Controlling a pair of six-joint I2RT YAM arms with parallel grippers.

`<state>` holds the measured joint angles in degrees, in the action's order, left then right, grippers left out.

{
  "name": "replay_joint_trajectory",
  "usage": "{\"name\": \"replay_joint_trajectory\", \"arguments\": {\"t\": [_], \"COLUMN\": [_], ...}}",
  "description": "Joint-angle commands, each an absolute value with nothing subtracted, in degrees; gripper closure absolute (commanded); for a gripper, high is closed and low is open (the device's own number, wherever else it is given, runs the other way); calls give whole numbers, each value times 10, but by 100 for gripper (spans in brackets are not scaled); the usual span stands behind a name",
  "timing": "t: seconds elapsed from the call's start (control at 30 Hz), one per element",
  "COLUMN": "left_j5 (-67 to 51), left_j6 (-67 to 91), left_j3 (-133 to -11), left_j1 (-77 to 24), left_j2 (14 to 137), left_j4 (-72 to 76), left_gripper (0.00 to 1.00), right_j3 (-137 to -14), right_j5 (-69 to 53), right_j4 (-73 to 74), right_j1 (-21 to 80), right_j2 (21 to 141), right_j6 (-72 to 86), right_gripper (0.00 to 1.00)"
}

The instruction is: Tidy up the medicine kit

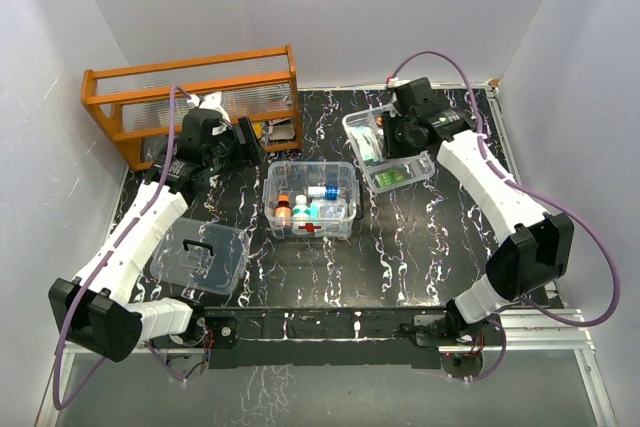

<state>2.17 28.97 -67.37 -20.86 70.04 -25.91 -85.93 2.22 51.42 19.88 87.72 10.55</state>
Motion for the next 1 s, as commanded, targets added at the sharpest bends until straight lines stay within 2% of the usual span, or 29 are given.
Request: {"name": "replay_joint_trajectory", "arguments": {"t": [0.0, 0.53, 0.97], "left_j5": [15, 2, -32], "left_j6": [294, 287, 298], "left_j3": [-709, -718, -676], "left_j1": [-197, -181, -147], "left_j2": [699, 697, 683], "left_j4": [-278, -317, -346], "left_gripper": [26, 25, 25], "right_j3": [-918, -1006, -1133], "right_j5": [-7, -39, -134], "right_j4": [539, 562, 599], "right_j1": [247, 401, 414], "right_j2": [895, 1003, 1115], "right_j6": [62, -58, -232], "right_gripper": [100, 100, 100]}}
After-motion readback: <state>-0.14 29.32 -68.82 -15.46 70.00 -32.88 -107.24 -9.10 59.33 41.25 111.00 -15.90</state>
